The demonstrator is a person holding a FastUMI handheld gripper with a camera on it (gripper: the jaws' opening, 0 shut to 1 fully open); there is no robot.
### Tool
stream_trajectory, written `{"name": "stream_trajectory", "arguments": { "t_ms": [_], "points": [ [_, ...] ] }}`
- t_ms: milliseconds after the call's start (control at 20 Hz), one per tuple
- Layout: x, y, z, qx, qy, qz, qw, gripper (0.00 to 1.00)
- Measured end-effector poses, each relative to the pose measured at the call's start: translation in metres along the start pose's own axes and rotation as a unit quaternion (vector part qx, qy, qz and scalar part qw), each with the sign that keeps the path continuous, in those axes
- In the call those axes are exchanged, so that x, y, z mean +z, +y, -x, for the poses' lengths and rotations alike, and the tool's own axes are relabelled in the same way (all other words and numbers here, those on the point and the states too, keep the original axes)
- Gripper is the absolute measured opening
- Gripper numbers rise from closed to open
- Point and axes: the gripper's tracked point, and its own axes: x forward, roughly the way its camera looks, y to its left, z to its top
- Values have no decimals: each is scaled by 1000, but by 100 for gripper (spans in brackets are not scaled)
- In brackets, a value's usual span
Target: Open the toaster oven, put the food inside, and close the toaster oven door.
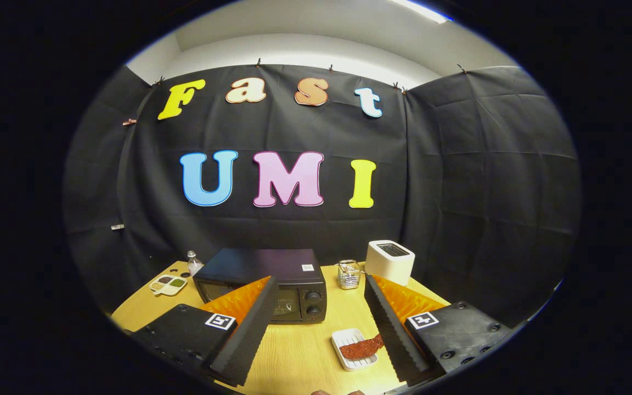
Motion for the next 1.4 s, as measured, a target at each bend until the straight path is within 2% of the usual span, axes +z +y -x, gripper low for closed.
{"name": "stream_trajectory", "arguments": {
  "t_ms": [450, 750, 1000, 1400],
  "points": [
    [-9, 22, -31, 7, 13, -3, 1000, 97],
    [-16, 64, -78, 19, 28, -15, 999, 97],
    [-29, 110, -117, 44, 45, -32, 997, 98],
    [-82, 164, -161, 68, 92, -15, 993, 98]
  ]
}}
